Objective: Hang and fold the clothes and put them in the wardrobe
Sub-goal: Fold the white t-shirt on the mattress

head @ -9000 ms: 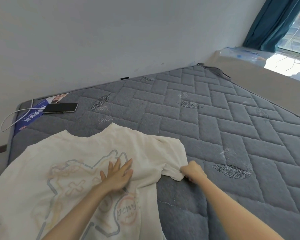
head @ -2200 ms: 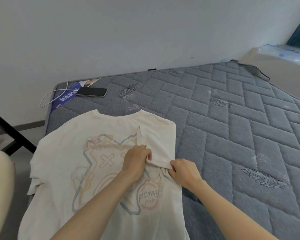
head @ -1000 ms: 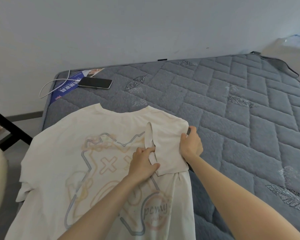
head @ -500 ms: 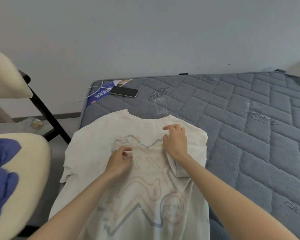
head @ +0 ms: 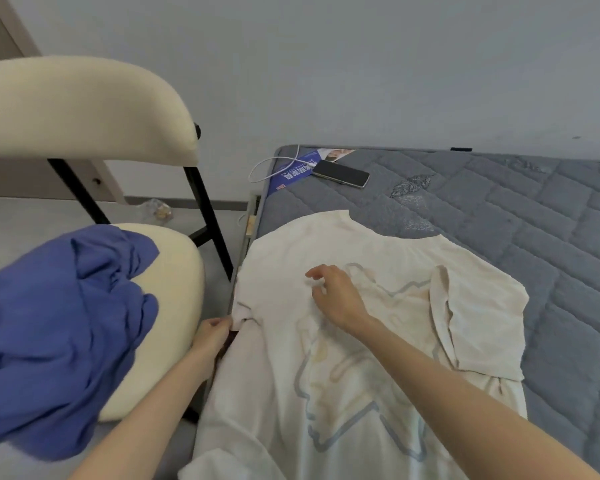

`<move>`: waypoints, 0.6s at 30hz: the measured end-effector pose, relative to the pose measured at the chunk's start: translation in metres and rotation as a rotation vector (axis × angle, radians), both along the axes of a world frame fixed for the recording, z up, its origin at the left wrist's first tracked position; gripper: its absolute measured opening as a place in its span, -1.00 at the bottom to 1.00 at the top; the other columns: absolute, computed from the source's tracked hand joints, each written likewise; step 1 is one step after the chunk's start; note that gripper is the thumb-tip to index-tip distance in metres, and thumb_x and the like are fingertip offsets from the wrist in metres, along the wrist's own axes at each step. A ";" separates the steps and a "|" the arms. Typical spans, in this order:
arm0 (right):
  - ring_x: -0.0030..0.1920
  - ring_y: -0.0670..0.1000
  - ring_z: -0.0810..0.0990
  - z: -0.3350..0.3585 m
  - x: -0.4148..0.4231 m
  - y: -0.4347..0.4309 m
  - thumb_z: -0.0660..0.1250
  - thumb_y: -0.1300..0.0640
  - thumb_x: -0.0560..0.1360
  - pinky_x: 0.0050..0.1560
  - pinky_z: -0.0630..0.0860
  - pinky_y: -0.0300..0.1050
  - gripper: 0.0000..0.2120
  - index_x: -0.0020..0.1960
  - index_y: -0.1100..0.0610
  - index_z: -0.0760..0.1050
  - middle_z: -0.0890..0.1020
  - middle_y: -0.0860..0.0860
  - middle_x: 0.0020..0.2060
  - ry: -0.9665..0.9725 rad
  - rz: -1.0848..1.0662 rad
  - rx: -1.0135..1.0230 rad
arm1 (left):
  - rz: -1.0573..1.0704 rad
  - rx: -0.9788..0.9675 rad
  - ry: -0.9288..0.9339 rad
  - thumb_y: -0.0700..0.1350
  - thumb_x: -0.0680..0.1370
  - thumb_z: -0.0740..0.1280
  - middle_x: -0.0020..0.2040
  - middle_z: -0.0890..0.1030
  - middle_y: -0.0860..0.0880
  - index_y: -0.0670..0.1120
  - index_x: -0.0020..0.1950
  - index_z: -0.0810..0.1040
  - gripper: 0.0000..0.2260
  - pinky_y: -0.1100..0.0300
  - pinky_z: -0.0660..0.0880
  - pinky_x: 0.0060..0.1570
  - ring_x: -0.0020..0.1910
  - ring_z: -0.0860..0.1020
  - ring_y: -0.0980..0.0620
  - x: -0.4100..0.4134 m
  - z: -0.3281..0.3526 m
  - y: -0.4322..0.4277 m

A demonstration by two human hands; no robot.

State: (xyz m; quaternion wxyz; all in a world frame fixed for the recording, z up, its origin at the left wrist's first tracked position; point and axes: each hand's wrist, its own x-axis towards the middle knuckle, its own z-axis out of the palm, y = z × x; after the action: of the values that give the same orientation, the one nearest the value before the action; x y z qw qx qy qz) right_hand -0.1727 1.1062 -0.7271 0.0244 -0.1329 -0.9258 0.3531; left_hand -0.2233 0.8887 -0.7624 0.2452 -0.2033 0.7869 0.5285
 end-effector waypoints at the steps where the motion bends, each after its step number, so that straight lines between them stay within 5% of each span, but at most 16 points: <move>1: 0.18 0.03 0.44 -0.003 -0.004 -0.007 0.19 0.23 0.54 0.18 0.39 -0.11 -0.70 0.26 0.10 0.45 0.50 0.03 0.17 -0.010 0.037 -0.020 | -0.035 0.072 -0.086 0.01 0.59 0.26 0.06 0.57 -0.12 -0.16 0.13 0.52 -0.73 0.10 0.46 0.05 0.02 0.52 -0.10 -0.001 -0.006 -0.004; 3: 0.14 0.01 0.45 -0.009 -0.012 -0.021 0.20 0.20 0.55 0.16 0.39 -0.14 -0.72 0.26 0.10 0.45 0.50 0.02 0.17 -0.023 0.091 -0.043 | -0.051 0.148 -0.145 0.13 0.53 0.30 0.14 0.59 -0.10 -0.12 0.23 0.52 -0.60 0.01 0.47 0.18 0.13 0.53 -0.10 -0.005 -0.016 -0.010; 6: 0.11 0.00 0.48 -0.016 -0.024 -0.036 0.21 0.15 0.56 0.14 0.38 -0.17 -0.73 0.25 0.10 0.46 0.50 0.02 0.15 -0.044 0.136 -0.077 | 0.002 0.216 -0.127 0.16 0.44 0.41 0.07 0.62 -0.08 -0.11 0.16 0.55 -0.57 0.09 0.52 -0.02 0.07 0.56 -0.07 -0.011 -0.017 -0.008; 11: 0.09 0.05 0.49 -0.020 -0.049 -0.050 0.16 0.15 0.58 0.12 0.39 -0.11 -0.76 0.21 0.08 0.48 0.48 0.00 0.01 -0.070 0.072 -0.036 | 0.016 0.115 0.092 -0.17 0.48 0.43 -0.10 0.56 -0.07 -0.14 -0.04 0.49 -0.84 0.26 0.42 -0.21 -0.17 0.50 0.07 -0.021 -0.021 -0.012; 18: 0.30 0.03 0.33 -0.003 -0.092 -0.062 0.13 0.20 0.59 0.25 0.27 -0.18 -0.74 0.21 0.11 0.50 0.46 0.02 0.26 0.098 0.215 0.194 | -0.182 -0.061 0.273 -0.13 0.49 0.41 -0.26 0.54 0.02 -0.12 -0.17 0.52 -0.89 0.27 0.41 -0.28 -0.25 0.49 0.08 -0.029 -0.021 -0.021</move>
State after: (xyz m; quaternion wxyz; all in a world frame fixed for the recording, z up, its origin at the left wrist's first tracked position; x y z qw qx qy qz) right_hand -0.2644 1.0440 -0.7301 0.0444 -0.0126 -0.9621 0.2688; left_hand -0.2528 0.8672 -0.7836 0.1767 -0.0651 0.8436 0.5028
